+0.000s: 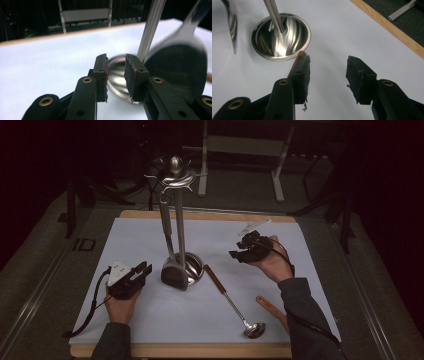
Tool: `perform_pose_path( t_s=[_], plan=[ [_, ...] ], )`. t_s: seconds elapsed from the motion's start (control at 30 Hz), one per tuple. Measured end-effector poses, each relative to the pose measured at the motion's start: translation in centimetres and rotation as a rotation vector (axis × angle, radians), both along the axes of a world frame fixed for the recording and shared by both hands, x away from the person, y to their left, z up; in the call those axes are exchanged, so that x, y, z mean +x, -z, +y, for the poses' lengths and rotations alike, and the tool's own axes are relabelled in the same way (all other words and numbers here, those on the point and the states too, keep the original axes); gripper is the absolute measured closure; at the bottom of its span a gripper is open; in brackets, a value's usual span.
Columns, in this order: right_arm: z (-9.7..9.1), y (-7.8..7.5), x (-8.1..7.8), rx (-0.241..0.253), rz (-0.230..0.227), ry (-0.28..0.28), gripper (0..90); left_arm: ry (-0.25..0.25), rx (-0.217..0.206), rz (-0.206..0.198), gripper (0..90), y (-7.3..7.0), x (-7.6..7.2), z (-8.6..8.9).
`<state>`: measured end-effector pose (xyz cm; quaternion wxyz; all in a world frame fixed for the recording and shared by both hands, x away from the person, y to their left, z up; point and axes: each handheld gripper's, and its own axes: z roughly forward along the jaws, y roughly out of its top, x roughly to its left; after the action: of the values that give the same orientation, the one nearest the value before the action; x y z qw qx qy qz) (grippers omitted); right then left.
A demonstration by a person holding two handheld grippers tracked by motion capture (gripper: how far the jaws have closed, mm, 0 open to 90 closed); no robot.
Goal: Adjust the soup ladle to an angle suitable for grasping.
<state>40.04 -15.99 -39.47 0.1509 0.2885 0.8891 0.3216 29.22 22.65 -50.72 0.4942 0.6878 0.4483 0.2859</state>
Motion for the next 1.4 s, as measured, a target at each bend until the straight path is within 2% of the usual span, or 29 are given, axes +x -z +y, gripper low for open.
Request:
perform_pose_path(
  t_s=[0.07, 0.17, 0.2, 0.33, 0.63, 0.97, 1.4],
  plan=[
    [0.2, 0.2, 0.0, -0.007, 0.006, -0.005, 53.8, 0.001, 0.025, 0.020, 70.1, 0.8, 0.0, 0.0],
    [0.7, 0.6, 0.0, -0.023, 0.019, -0.009, 53.8, 0.008, 0.038, 0.048, 69.3, 1.7, 0.2, 0.0],
    [0.8, 0.7, 0.0, -0.029, 0.020, -0.012, 53.9, 0.009, 0.031, 0.049, 69.3, 1.9, 0.3, 0.1],
    [1.5, 1.4, -0.2, -0.037, 0.027, -0.028, 54.2, 0.018, 0.054, 0.067, 68.7, 2.7, 0.5, -0.2],
    [3.3, 3.1, -0.4, -0.087, 0.070, -0.045, 54.7, 0.010, 0.039, 0.089, 64.3, 2.9, 0.7, 0.0],
    [4.1, 5.0, -0.5, -0.130, 0.129, -0.053, 54.9, 0.008, 0.032, 0.102, 63.2, 3.0, 0.9, 0.0],
    [4.8, 6.8, -0.5, -0.175, 0.200, -0.062, 56.8, 0.008, 0.031, 0.112, 62.7, 3.1, 1.0, 0.0]
  ],
)
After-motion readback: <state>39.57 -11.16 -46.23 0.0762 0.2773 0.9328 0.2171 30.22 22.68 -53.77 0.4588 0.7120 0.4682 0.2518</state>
